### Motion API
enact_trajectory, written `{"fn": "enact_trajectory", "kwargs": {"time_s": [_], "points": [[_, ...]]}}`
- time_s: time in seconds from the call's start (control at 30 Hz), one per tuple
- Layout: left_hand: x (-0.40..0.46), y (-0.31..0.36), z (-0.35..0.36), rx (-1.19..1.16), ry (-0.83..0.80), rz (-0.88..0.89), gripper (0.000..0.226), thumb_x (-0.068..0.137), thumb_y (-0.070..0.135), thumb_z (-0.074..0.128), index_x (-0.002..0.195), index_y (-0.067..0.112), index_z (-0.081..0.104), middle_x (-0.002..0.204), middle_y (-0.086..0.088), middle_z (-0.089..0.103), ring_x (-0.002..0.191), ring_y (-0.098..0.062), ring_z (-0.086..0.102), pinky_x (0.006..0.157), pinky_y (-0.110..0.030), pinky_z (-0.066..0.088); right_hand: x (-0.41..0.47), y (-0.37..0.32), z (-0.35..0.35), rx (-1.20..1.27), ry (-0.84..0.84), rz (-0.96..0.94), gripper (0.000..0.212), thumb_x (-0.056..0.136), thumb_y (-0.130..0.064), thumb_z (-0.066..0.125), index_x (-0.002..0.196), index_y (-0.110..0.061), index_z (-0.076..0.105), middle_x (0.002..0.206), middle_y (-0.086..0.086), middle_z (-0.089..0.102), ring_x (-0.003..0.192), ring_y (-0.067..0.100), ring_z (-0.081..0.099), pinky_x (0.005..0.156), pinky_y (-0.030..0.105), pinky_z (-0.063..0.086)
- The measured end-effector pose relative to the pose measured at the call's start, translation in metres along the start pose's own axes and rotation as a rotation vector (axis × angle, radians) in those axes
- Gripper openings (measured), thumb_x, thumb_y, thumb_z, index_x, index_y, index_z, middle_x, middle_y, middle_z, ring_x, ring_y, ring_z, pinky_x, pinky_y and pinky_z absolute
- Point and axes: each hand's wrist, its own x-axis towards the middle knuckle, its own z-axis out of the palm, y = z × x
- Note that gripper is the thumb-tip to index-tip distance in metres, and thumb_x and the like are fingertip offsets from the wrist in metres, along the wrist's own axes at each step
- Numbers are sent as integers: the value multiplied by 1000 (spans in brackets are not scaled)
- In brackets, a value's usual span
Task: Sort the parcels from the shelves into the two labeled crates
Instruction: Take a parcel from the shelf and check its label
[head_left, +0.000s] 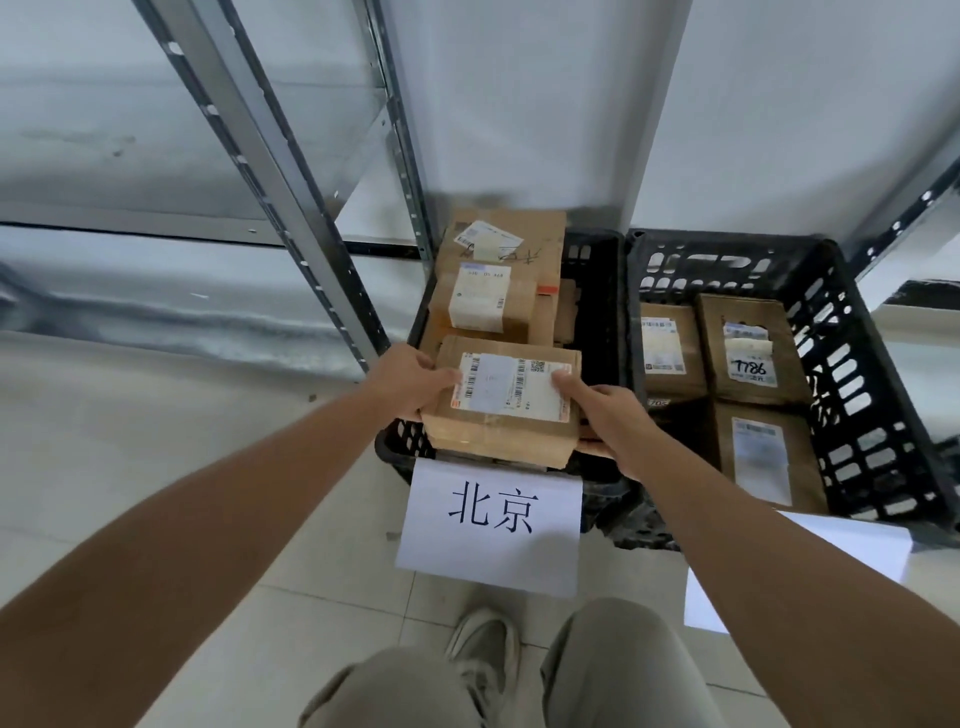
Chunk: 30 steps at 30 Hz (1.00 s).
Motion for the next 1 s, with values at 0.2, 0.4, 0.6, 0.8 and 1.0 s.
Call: {"fn": "enact_trajectory", "kwargs": {"time_s": [0.2, 0.4, 0.6, 0.8, 1.0], "points": [[18, -26, 9, -23, -106, -136, 15, 98, 18, 63, 105, 5, 62, 102, -8, 70, 93, -25, 68, 71, -34, 60, 20, 15, 22, -145, -39, 59, 42, 89, -42, 73, 110, -7, 67, 100, 7, 77, 92, 22, 74, 86, 40, 61], [47, -54, 32, 230, -125, -86, 16, 100, 17, 56, 90, 4, 60, 91, -8, 63, 87, -22, 63, 71, -27, 51, 47, 29, 42, -391, 22, 92, 47, 94, -45, 66, 115, -4, 64, 123, 19, 67, 112, 31, 62, 97, 42, 48], [55, -69, 53, 600, -24, 23, 19, 100, 15, 56, 114, 2, 60, 105, -12, 66, 95, -27, 65, 74, -30, 49, 85, 51, 63, -434, 19, 140, 43, 91, -43, 70, 110, -4, 67, 108, 13, 71, 96, 30, 69, 90, 47, 58], [44, -73, 64, 908, 66, 158, 27, 99, 8, 52, 125, 5, 58, 121, -11, 57, 110, -28, 60, 87, -37, 52, 83, 44, 69, -1023, -1, -93, 30, 97, -38, 60, 101, -9, 64, 91, 7, 65, 80, 27, 63, 70, 35, 52], [51, -70, 53, 733, -274, 350, 39, 107, 26, 28, 116, 4, 60, 124, -17, 59, 118, -27, 54, 102, -44, 46, 75, 41, 64, -1597, -199, -593, 31, 96, -11, 50, 125, -14, 60, 134, 7, 56, 111, 33, 61, 85, 41, 55]]}}
